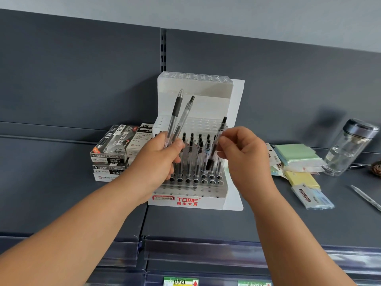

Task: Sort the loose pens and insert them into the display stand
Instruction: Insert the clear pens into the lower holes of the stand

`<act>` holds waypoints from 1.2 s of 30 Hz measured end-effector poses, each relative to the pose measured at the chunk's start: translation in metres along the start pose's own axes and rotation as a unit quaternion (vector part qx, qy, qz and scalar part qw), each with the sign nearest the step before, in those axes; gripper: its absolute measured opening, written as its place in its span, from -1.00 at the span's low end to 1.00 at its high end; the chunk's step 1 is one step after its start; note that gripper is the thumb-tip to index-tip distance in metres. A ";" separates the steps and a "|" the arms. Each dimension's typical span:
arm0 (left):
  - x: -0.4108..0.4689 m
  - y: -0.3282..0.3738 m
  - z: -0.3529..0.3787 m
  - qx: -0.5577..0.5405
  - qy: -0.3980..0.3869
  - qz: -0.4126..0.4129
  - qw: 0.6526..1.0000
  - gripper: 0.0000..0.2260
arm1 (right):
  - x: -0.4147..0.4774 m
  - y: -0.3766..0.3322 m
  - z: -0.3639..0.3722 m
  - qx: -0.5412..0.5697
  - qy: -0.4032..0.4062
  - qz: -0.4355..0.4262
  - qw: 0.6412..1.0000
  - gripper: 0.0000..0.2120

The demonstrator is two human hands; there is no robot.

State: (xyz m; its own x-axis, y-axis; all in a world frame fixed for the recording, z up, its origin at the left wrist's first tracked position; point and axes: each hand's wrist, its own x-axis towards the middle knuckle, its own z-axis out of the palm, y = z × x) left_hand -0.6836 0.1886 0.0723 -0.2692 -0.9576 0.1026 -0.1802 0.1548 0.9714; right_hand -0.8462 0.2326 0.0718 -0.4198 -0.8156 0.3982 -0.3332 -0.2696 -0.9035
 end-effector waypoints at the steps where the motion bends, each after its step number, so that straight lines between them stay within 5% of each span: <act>1: 0.000 -0.001 -0.001 -0.001 -0.004 -0.004 1.000 -0.87 | -0.001 0.002 0.003 0.000 0.001 0.001 1.000 -0.81; 17: -0.004 0.000 -0.001 -0.034 -0.100 -0.025 0.994 -0.84 | -0.009 0.028 0.007 -0.145 -0.012 0.047 0.988 -0.94; 23: -0.009 0.005 0.011 0.019 -0.175 -0.019 0.984 -0.90 | -0.005 -0.007 -0.002 0.161 -0.048 0.093 0.981 -0.94; 30: -0.009 0.009 0.021 -0.008 -0.140 -0.027 0.990 -0.85 | -0.004 -0.003 -0.019 0.276 -0.067 0.144 0.948 -0.87; 36: -0.006 0.010 0.033 0.075 -0.104 0.029 0.991 -0.96 | -0.006 0.000 -0.019 0.407 -0.027 0.193 0.892 -0.98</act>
State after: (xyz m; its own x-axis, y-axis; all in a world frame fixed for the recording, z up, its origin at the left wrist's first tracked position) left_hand -0.7149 0.2035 0.0745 -0.4690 -0.8780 0.0958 -0.2940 0.2575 0.9205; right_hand -0.8597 0.2471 0.0723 -0.3226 -0.9455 0.0435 0.5607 -0.2280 -0.7960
